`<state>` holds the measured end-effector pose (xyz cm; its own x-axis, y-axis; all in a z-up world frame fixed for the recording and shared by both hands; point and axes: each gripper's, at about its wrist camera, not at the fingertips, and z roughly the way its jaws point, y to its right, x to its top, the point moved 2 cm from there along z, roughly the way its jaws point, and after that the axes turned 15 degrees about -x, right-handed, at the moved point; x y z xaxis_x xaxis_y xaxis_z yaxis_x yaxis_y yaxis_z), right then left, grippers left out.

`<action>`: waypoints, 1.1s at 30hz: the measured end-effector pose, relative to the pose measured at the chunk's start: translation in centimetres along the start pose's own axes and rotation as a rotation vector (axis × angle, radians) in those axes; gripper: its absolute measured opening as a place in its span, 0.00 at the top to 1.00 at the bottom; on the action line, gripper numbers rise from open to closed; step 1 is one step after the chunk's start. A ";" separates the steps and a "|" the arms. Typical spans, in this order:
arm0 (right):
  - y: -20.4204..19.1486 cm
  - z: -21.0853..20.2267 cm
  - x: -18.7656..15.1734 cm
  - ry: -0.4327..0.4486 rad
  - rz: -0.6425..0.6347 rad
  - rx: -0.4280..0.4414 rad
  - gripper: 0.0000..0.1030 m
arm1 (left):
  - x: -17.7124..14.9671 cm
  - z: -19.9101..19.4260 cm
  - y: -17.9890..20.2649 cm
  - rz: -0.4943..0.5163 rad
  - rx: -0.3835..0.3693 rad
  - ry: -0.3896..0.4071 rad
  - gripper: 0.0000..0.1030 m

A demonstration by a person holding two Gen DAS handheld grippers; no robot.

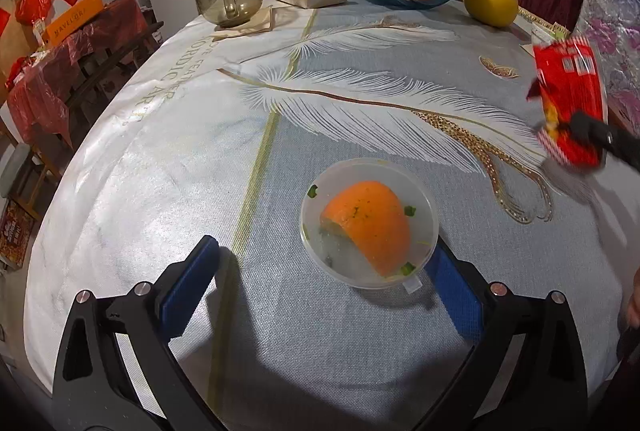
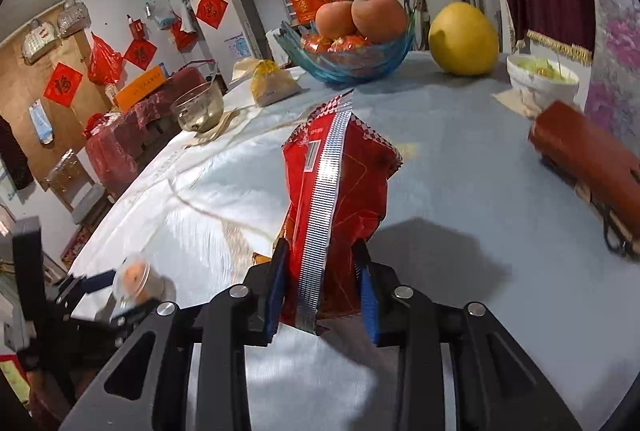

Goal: Collect trash
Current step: 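Grasp the clear plastic cup with the left tool while the right tool grasps the red snack bag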

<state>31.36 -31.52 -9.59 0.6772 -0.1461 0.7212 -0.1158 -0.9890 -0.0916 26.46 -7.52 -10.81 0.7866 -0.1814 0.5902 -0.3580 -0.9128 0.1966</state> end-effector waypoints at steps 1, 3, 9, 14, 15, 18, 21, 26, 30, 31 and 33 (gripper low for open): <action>-0.1 0.2 -0.3 0.000 -0.003 0.006 0.66 | 0.0 0.0 0.0 0.000 0.001 0.000 0.06; -0.1 0.2 -0.4 -0.008 -0.004 0.028 0.65 | 0.0 0.0 0.1 0.000 -0.001 0.001 0.06; 0.9 1.3 -0.4 -0.058 0.052 0.103 0.39 | 0.0 -0.5 -0.1 -0.014 0.009 0.031 0.18; 1.2 2.1 -0.4 -0.089 0.074 0.130 0.38 | -0.2 -0.7 0.6 0.034 -0.012 0.055 0.39; 1.0 2.0 -0.5 -0.086 0.067 0.130 0.35 | -0.2 -0.7 0.7 0.043 -0.016 0.059 0.44; 0.5 2.1 -0.4 -0.087 0.049 0.122 0.31 | -0.2 -0.9 0.6 0.040 -0.022 0.072 0.53; 0.3 2.3 -0.5 -0.097 0.045 0.115 0.31 | 0.0 -1.0 0.2 0.020 -0.049 0.081 0.53; -0.2 2.7 -0.6 -0.115 0.018 0.092 0.31 | -0.1 -1.2 -0.1 0.002 -0.062 0.091 0.53; -0.7 2.9 -0.6 -0.121 -0.011 0.073 0.31 | -0.2 -1.2 -0.2 -0.002 -0.057 0.092 0.53; -0.9 2.8 -0.6 -0.121 -0.020 0.070 0.31 | -0.2 -1.2 -0.2 -0.004 -0.056 0.093 0.52; -1.2 2.8 -0.6 -0.117 -0.039 0.066 0.40 | -0.2 -1.2 -0.2 -0.005 -0.051 0.093 0.52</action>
<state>33.09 -30.35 -11.82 0.7608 -0.1056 0.6403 -0.0424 -0.9926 -0.1134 25.77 -6.82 -10.04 0.7393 -0.1400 0.6587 -0.3814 -0.8932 0.2382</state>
